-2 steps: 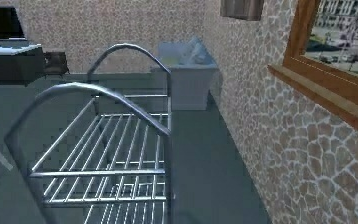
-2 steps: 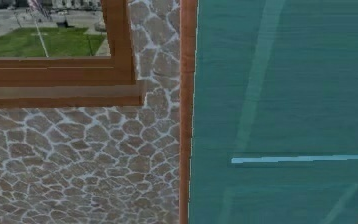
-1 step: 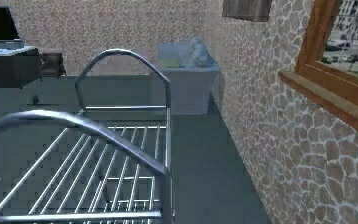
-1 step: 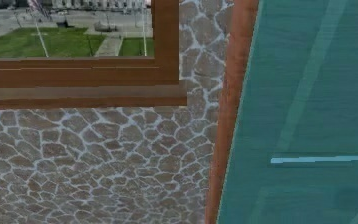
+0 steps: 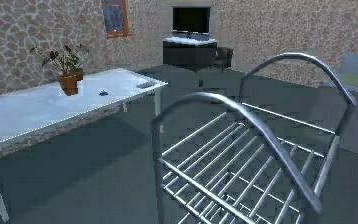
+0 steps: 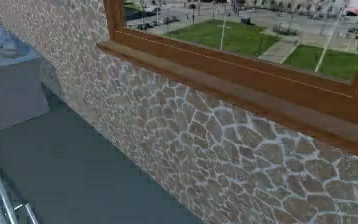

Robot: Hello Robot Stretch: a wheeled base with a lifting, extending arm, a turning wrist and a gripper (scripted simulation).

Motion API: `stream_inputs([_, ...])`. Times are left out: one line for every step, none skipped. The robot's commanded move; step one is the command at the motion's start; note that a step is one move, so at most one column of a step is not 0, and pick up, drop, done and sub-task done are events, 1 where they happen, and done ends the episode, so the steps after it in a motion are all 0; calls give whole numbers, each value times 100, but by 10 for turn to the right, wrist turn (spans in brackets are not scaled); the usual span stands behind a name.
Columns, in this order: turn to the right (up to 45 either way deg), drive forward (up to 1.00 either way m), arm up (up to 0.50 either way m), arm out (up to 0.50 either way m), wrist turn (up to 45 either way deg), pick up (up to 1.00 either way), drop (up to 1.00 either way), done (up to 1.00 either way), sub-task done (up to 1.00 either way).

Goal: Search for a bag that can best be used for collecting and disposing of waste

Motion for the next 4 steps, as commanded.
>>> stream_inputs([-270,0,0,0,0,0,0,0,0])
stream_inputs([0,45,0,0,0,0,0,0,0])
stream_inputs([30,0,0,0,0,0,0,0,0])
stream_inputs([0,35,0,0,0,0,0,0,0])
